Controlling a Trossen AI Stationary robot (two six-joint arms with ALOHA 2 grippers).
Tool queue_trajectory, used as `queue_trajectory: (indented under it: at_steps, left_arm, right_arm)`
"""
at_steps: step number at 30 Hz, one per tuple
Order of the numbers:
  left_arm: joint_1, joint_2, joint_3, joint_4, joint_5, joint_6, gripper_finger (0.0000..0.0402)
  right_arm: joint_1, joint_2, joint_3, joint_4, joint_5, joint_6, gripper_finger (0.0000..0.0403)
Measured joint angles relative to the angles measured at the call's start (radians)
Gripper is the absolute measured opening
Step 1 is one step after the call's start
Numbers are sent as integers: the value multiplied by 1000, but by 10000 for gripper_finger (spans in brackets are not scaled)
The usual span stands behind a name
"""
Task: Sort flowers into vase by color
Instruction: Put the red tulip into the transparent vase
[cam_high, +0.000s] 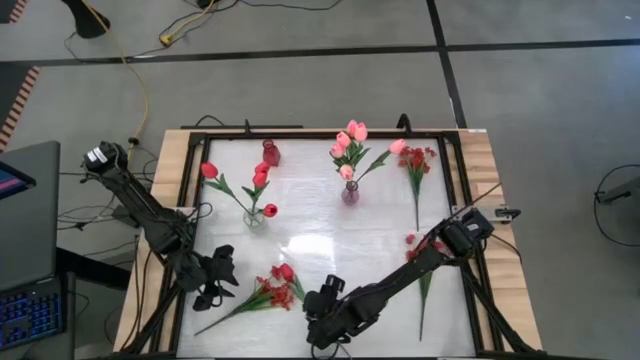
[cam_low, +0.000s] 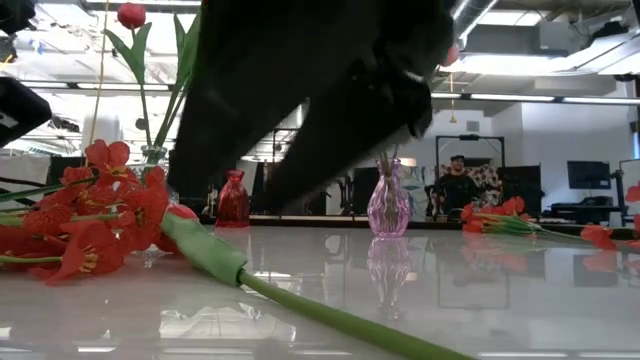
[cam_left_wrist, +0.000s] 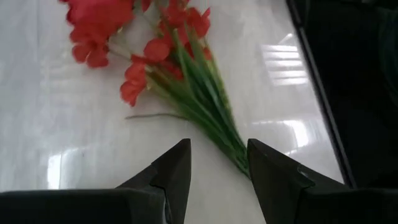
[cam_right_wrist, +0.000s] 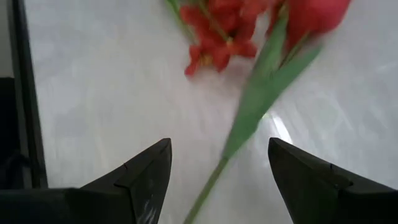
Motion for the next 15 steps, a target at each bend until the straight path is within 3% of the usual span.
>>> queue_trajectory:
  at_steps: [15]
  left_arm:
    - [0, 0, 0, 46, -27, 32, 143]
  right_arm:
    - [10, 38, 5, -33, 31, 35, 292]
